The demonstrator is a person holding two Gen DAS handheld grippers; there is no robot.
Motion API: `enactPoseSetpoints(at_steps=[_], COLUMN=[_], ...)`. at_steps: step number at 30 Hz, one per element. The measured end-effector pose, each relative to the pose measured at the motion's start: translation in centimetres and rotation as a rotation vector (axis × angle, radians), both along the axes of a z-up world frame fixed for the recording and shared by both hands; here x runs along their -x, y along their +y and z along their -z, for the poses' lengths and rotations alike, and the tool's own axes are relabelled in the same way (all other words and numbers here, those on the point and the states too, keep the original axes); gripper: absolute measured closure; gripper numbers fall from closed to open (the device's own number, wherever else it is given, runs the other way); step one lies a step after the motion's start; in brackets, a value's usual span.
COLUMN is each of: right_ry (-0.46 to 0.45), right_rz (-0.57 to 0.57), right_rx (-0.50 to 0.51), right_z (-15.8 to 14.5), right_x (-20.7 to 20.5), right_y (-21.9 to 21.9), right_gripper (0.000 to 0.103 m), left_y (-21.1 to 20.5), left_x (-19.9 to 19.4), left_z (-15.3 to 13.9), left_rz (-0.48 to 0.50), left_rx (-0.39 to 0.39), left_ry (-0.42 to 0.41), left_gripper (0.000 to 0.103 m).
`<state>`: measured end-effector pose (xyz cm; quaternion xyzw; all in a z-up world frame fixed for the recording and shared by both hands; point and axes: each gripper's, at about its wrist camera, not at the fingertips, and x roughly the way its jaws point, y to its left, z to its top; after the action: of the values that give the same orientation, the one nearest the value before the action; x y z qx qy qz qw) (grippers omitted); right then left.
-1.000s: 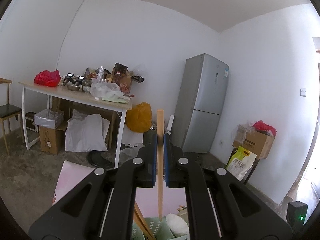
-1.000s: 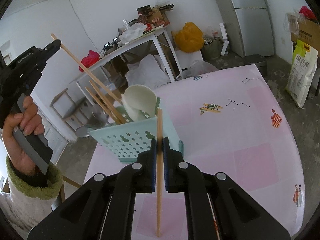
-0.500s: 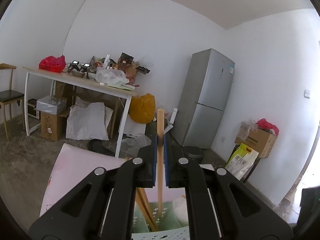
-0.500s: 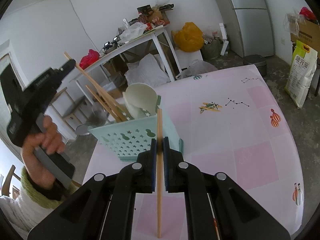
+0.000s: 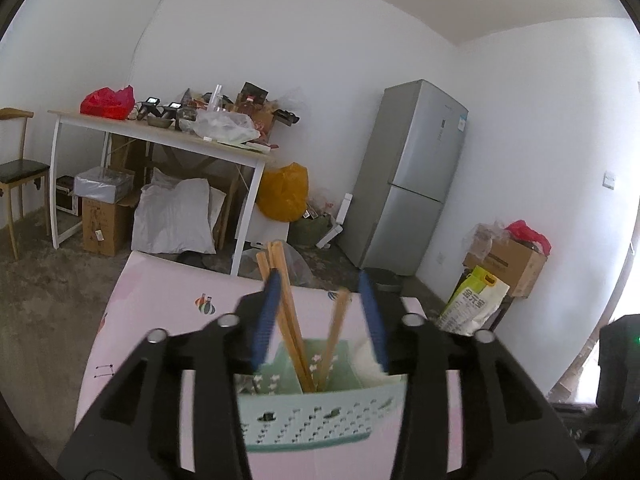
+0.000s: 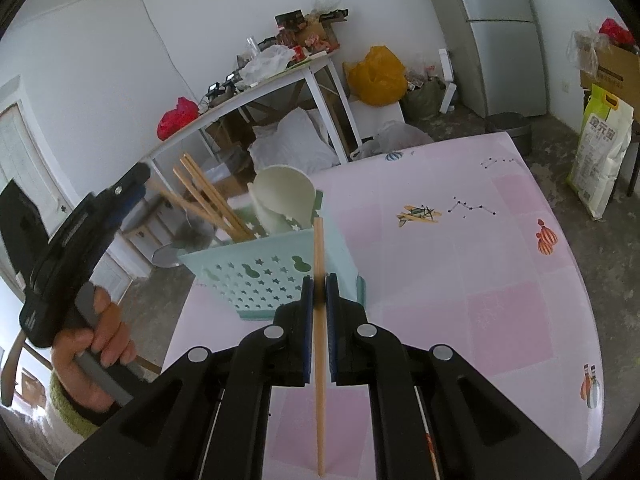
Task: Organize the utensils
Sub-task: 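Open the right gripper to drop its chopstick into the green holder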
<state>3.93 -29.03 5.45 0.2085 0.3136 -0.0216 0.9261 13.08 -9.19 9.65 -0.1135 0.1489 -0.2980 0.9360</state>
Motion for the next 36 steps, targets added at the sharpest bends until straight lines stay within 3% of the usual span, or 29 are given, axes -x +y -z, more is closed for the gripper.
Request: enactPoseSetpoints(at_steps=[3, 11, 19, 27, 32, 36], right_ry=[-0.019, -0.164, -0.325, -0.4, -0.397, -0.324], right_rz=[0.001, -0.054, -0.174, -0.212, -0.206, -0.194], right_rx=[0.01, 0.063, 0.116, 0.193, 0.235, 0.267], right_z=[-0.7, -5.9, -12.8, -17.1, -17.1, -14.3], right_x=[0.2, 0.3, -1.9, -4.7, -6.3, -8.4], right_y=[0.2, 0.7, 1.9, 3.5, 4.3, 4.9], right_gripper=[0.096, 0.096, 0.096, 0.096, 0.096, 0.096], left_y=[0.7, 2.7, 6.0, 8.7, 9.0, 8.8], left_x=[1.2, 4.4, 6.3, 6.7, 7.1, 6.9], left_z=[0.1, 1.5, 4.7, 5.6, 5.6, 5.8], left_rz=[0.004, 0.017, -0.049, -0.114, -0.126, -0.126], left_rx=[-0.015, -0.117, -0.198, -0.2, -0.212, -0.223], left_ry=[-0.004, -0.013, 0.083, 0.131, 0.11, 0.121], left_gripper=[0.042, 0.02, 0.014, 0.013, 0.012, 0.011])
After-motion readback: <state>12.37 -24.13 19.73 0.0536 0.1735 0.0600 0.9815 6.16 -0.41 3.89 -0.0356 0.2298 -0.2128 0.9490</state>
